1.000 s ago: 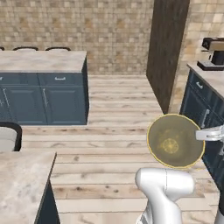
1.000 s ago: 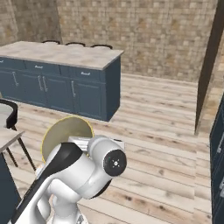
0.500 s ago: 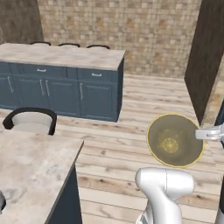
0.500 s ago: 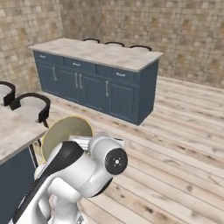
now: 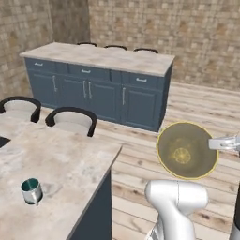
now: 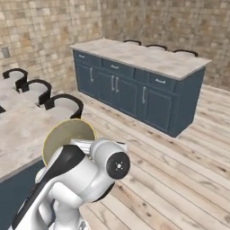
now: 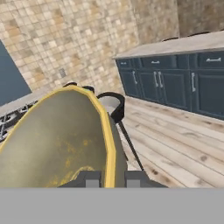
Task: Clear the mugs and bowl far away from the sink.
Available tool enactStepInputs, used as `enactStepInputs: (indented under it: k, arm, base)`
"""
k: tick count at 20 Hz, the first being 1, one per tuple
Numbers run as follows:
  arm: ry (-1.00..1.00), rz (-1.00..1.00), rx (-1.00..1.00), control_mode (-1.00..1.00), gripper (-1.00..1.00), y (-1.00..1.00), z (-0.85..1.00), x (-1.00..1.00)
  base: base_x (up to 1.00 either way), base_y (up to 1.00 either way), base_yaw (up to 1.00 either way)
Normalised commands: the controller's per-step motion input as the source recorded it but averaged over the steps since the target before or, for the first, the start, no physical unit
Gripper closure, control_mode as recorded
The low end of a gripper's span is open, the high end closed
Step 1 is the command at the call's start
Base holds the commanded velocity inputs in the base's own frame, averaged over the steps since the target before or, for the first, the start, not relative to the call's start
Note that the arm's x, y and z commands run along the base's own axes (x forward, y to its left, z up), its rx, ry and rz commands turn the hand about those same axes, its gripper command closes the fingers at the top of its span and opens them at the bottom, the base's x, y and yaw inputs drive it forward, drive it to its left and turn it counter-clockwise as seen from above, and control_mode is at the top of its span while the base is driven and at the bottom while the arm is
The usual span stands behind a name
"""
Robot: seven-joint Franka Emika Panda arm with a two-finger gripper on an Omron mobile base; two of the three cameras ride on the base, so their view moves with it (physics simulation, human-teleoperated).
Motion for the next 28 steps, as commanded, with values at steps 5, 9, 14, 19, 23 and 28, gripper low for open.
enactStepInputs:
  k: [5,9,14,19,23,28]
  arm:
    - [0.00,0.00,0.00,1.00,1.00,0.00,0.00,0.00]
    - [0.00,0.00,0.00,1.00,1.00,0.00,0.00,0.00]
    - [0.00,0.00,0.00,1.00,1.00,0.00,0.00,0.00]
    - [0.00,0.00,0.00,1.00,1.00,0.00,0.00,0.00]
    - [0.00,0.00,0.00,1.00,1.00,0.00,0.00,0.00]
    - [0.00,0.00,0.00,1.00,1.00,0.00,0.00,0.00]
  base:
    - [0.05,0.05,0.45]
    - [0.00,0.00,0.50]
    - [0.01,0.00,0.50]
    - [0.14,0.00,0.44]
    - [0.34,-0.07,0.36]
    - [0.52,-0.25,0.26]
